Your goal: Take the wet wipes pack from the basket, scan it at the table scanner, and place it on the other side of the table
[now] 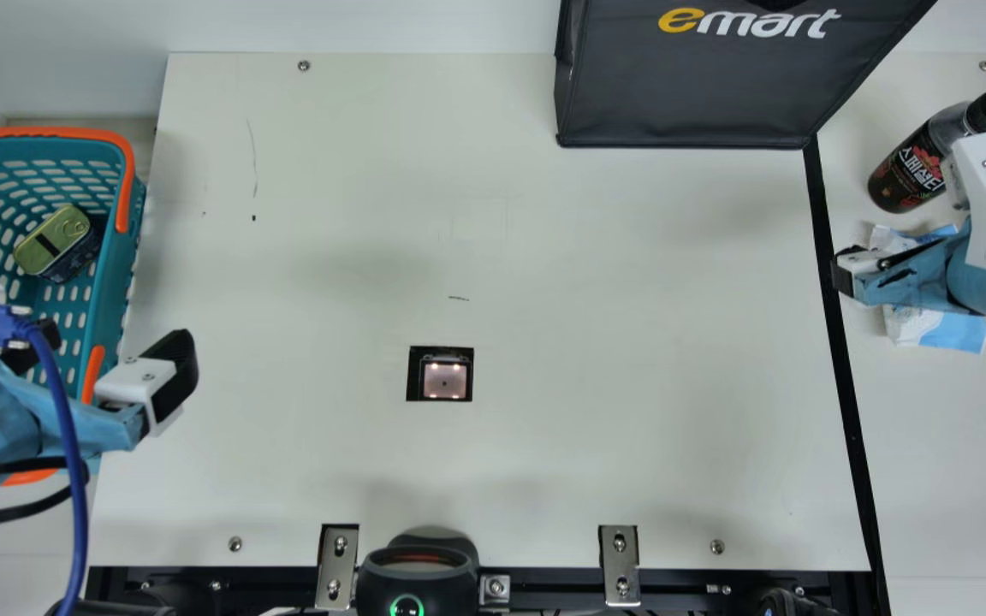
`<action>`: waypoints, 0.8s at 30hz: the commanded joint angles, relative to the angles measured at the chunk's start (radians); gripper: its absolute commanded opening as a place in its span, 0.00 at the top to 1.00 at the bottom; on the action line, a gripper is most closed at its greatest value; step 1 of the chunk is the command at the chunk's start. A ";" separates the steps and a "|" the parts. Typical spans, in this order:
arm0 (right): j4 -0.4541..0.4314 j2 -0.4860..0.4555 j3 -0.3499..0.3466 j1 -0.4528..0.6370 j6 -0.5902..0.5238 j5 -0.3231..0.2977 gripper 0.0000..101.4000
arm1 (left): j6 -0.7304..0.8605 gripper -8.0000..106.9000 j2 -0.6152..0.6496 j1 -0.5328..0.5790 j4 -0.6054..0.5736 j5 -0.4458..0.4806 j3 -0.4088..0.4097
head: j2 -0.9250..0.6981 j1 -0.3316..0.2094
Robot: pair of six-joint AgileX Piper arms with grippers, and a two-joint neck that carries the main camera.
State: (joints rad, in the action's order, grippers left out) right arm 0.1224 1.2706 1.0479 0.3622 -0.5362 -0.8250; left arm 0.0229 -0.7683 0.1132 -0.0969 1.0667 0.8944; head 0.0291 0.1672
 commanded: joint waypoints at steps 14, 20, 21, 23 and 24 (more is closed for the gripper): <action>-0.044 -0.186 0.055 -0.125 0.180 -0.134 0.06 | -0.013 0.15 0.007 -0.048 0.040 0.083 0.175 | -0.002 -0.029; -0.071 -0.287 0.089 -0.198 0.285 -0.209 0.06 | -0.021 0.15 0.011 -0.077 0.064 0.132 0.280 | -0.002 -0.029; -0.076 -0.303 0.095 -0.210 0.302 -0.221 0.06 | -0.022 0.15 0.012 -0.082 0.068 0.141 0.297 | -0.002 -0.029; -0.085 -0.337 0.106 -0.235 0.337 -0.246 0.06 | -0.023 0.15 0.012 -0.084 0.069 0.140 0.286 | -0.002 -0.029; -0.089 -0.353 0.111 -0.247 0.355 -0.259 0.06 | -0.023 0.15 0.012 -0.084 0.070 0.145 0.298 | -0.002 -0.029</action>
State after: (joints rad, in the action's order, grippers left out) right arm 0.0381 0.9439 1.1558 0.1290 -0.2130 -1.0677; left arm 0.0000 -0.7560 0.0288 -0.0269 1.2115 1.2017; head 0.0291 0.1672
